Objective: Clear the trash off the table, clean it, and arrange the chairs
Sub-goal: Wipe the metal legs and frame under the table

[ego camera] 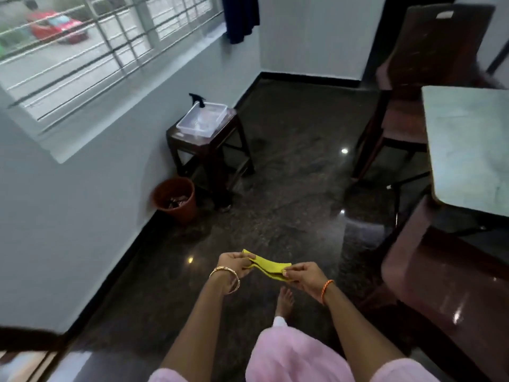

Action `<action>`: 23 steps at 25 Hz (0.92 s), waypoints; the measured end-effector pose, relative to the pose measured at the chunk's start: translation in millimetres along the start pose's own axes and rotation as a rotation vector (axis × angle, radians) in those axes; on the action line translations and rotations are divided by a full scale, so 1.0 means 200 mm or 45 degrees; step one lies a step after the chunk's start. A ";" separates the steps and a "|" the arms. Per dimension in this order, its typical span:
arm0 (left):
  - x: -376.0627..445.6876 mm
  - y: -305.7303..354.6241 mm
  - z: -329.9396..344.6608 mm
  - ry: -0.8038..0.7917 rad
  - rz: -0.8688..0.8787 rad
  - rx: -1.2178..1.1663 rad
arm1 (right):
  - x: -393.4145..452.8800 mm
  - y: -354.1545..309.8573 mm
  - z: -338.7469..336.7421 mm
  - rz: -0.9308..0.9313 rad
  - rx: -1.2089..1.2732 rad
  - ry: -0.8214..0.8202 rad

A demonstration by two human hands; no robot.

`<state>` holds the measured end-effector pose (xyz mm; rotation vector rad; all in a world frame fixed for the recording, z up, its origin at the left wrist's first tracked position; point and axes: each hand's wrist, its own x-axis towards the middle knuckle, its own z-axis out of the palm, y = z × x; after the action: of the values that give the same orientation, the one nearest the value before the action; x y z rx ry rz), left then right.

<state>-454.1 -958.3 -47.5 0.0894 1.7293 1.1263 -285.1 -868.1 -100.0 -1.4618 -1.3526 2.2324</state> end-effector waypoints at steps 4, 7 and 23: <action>0.42 0.44 0.18 -0.033 -0.044 0.060 | 0.42 -0.38 -0.14 0.031 0.183 0.158; 0.68 0.80 0.38 -0.117 -0.019 0.170 | 0.68 -0.71 -0.30 0.005 0.302 0.306; 2.02 2.01 1.81 -0.686 -0.101 0.635 | 1.53 -1.67 -1.22 -0.098 0.978 1.084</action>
<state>-536.9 -288.3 -57.1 0.5731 1.4644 0.5208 -358.3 -358.7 -81.7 -1.6458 -0.2365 1.4583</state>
